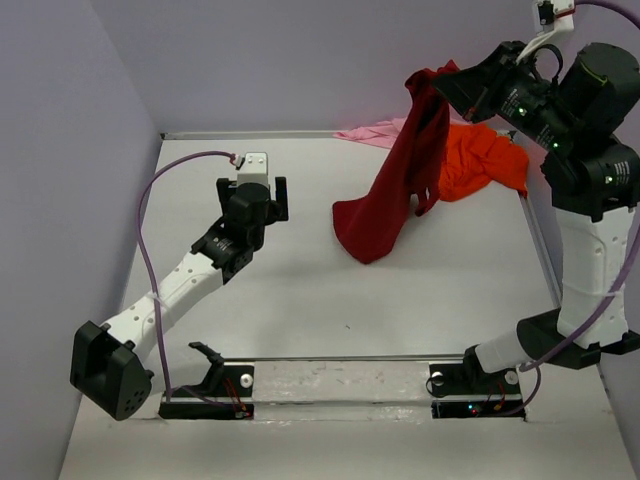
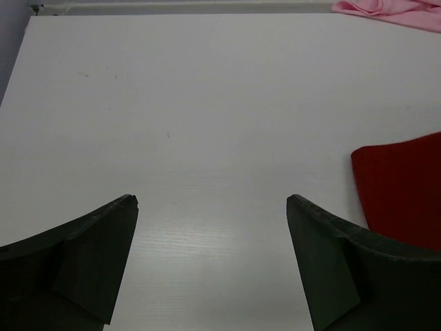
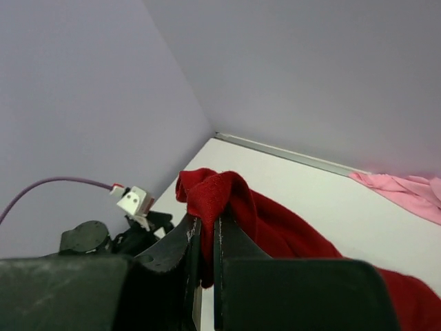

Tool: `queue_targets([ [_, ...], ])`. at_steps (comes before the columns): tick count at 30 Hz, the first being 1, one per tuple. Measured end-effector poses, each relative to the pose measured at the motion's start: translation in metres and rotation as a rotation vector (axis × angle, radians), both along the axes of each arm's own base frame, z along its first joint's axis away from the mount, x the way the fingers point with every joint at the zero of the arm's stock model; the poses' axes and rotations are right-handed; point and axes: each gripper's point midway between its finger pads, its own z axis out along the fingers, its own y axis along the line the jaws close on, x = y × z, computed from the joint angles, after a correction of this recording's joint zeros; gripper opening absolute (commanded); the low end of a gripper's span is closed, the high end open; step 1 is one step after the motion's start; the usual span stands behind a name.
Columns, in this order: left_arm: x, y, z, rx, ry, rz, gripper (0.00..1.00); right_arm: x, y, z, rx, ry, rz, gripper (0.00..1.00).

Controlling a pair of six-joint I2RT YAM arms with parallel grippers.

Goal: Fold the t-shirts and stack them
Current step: Move the crumpled T-shirt to the center of the board.

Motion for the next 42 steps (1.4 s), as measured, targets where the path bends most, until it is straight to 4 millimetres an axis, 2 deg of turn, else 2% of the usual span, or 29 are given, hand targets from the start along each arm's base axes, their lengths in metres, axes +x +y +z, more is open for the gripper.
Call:
queue_targets([
  [7,0.0,0.004,0.001,0.006,-0.005,0.02,0.99,-0.047,0.005,0.02,0.029,-0.052,0.109,0.0],
  [10,0.0,0.007,0.002,0.008,-0.012,0.034,0.99,-0.061,0.007,0.017,0.039,-0.05,0.147,0.0],
  [12,-0.002,0.01,0.002,0.009,-0.017,0.045,0.99,-0.065,0.009,0.005,0.043,-0.028,0.165,0.0],
  [15,-0.003,0.014,0.007,0.005,-0.031,0.064,0.99,-0.059,0.011,-0.036,0.029,0.06,0.159,0.0],
  [18,-0.003,0.016,0.009,0.004,-0.04,0.075,0.99,-0.035,0.011,-0.093,0.006,0.173,0.109,0.0],
  [21,-0.003,0.017,0.009,0.005,-0.041,0.08,0.99,0.004,0.01,-0.189,-0.044,0.378,0.027,0.0],
  [24,-0.003,0.018,0.009,0.006,-0.041,0.082,0.99,0.033,0.003,-0.283,-0.115,0.584,-0.074,0.0],
  [27,-0.003,0.018,0.009,0.007,-0.041,0.085,0.99,0.032,-0.012,-0.374,-0.204,0.781,-0.165,0.0],
  [29,-0.004,0.018,0.009,0.008,-0.041,0.085,0.99,0.026,-0.022,-0.406,-0.247,0.846,-0.214,0.0],
  [32,-0.004,0.018,0.009,0.008,-0.039,0.085,0.99,0.023,-0.033,-0.428,-0.287,0.882,-0.271,0.0],
  [38,-0.004,0.018,0.008,0.007,-0.035,0.083,0.99,0.029,-0.03,-0.418,-0.266,0.825,-0.272,0.0],
  [42,-0.005,0.018,0.007,0.008,-0.031,0.081,0.99,0.008,-0.018,-0.42,-0.259,0.806,-0.223,0.0],
])
